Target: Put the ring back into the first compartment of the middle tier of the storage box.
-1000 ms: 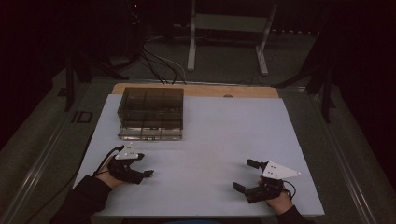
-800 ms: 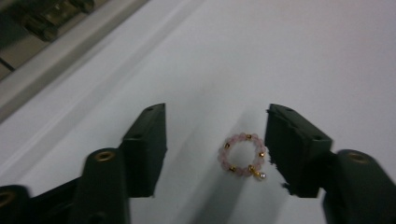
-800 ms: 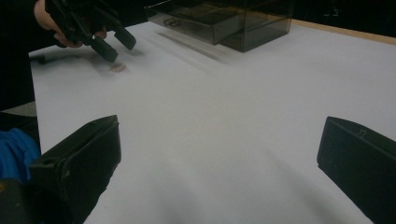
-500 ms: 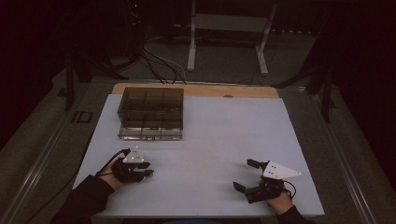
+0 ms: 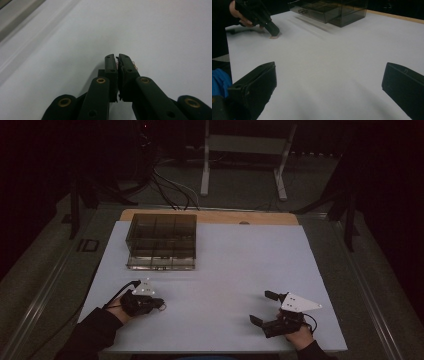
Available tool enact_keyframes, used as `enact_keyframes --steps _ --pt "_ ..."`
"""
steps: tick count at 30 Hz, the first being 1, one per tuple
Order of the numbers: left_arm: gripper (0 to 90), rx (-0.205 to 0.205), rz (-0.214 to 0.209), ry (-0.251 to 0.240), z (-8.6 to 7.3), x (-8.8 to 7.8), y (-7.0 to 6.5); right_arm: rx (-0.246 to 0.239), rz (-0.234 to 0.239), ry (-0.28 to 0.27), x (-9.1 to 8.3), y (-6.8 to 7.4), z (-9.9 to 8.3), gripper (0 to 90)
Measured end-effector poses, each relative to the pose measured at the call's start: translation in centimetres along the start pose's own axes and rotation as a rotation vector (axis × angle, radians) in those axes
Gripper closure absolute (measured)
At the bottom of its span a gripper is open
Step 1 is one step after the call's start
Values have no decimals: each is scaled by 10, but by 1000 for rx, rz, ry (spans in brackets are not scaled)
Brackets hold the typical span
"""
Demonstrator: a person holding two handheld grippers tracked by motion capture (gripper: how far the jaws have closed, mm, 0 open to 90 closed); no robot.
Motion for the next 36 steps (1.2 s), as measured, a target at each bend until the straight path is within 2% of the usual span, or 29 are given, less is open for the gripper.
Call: enact_keyframes --steps 6,10,14,23,36 --pt "900 1 6 8 1 -1 -2 2 2 3 0 0 0 0" --pt "900 -11 -15 3 2 -2 -3 2 2 4 1 0 0 0" --pt "900 -3 -17 3 3 -4 -4 2 2 -3 0 0 1 0" --pt "900 -5 -3 -25 11 -13 -2 3 3 4 1 0 0 0" --pt "900 4 -16 -62 24 -27 -2 5 3 3 0 0 0 0"
Point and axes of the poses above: each handheld gripper's, and its own axes: x roughly forward along the jaws, z roughly out of its top, y roughly to its left, the point moved 4 cm from there along x, roughly forward along the jaws, and after that the axes turned 4 degrees about x, right-handed, at the moved point
